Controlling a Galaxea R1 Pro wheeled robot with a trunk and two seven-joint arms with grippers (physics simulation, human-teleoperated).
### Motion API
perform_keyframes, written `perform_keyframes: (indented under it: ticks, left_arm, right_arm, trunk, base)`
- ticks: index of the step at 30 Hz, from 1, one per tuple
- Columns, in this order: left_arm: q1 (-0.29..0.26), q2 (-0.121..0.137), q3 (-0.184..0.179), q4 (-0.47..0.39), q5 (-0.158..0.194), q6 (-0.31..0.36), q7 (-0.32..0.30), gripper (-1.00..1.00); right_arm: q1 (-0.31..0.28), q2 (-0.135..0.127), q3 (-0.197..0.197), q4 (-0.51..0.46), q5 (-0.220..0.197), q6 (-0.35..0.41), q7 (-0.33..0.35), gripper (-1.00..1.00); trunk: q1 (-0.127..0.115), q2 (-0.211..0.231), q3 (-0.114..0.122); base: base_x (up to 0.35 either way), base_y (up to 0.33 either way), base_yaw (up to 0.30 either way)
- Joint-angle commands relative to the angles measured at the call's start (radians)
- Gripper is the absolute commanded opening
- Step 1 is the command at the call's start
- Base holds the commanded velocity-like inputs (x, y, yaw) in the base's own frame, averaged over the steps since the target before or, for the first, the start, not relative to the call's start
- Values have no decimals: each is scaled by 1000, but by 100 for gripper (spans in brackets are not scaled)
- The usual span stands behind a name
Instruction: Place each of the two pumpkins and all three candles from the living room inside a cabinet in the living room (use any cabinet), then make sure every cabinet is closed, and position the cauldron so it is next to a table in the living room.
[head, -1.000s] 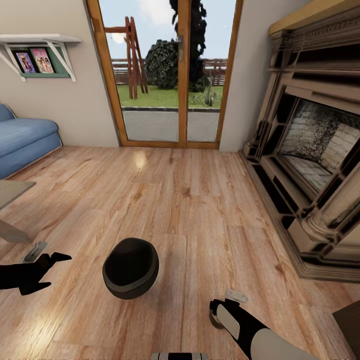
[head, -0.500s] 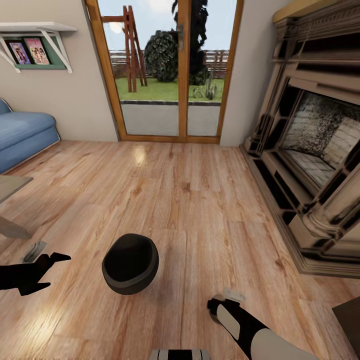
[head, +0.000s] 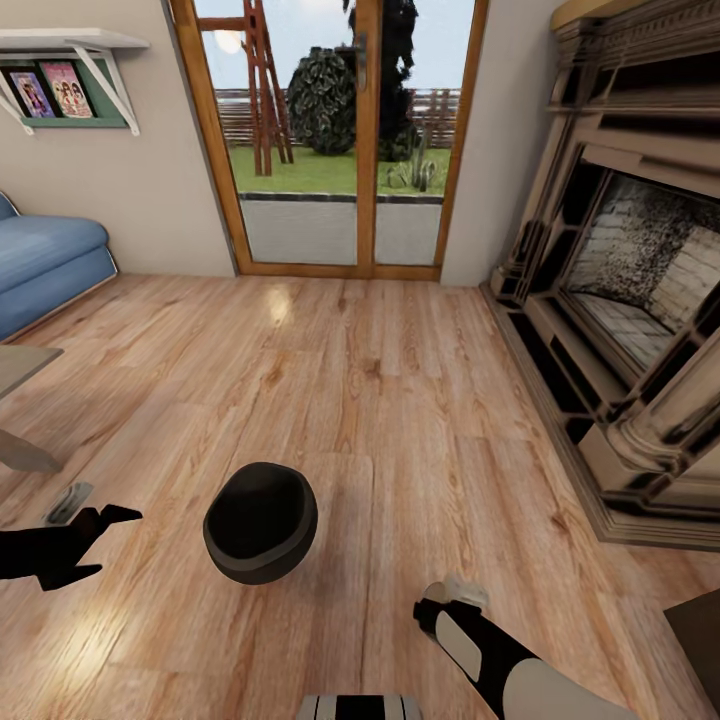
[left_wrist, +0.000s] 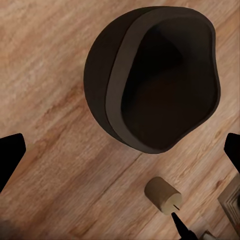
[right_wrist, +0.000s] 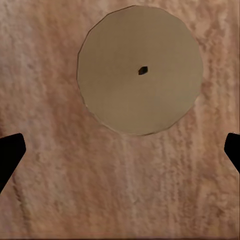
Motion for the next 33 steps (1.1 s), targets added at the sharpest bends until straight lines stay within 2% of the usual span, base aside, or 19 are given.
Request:
perform_keyframes:
  ticks: [1, 27, 33]
  left_arm:
    - [-1, 0, 1, -1, 9, 2, 9, 100]
    - [-1, 0, 2, 13, 8, 2, 4, 100]
    - [-1, 0, 34, 28, 8, 2, 6, 100]
  right_arm:
    - [-1, -1, 8, 3, -6, 4, -7, 100]
    - [-1, -1, 8, 34, -6, -26, -7, 100]
    - [-1, -1, 8, 34, -6, -26, -7, 100]
  trunk:
    - [0, 0, -1]
    - [0, 0, -1]
    - [0, 0, -1]
  base:
    - [0, 0, 0]
    - [65, -26, 0]
    - [1, 0, 0]
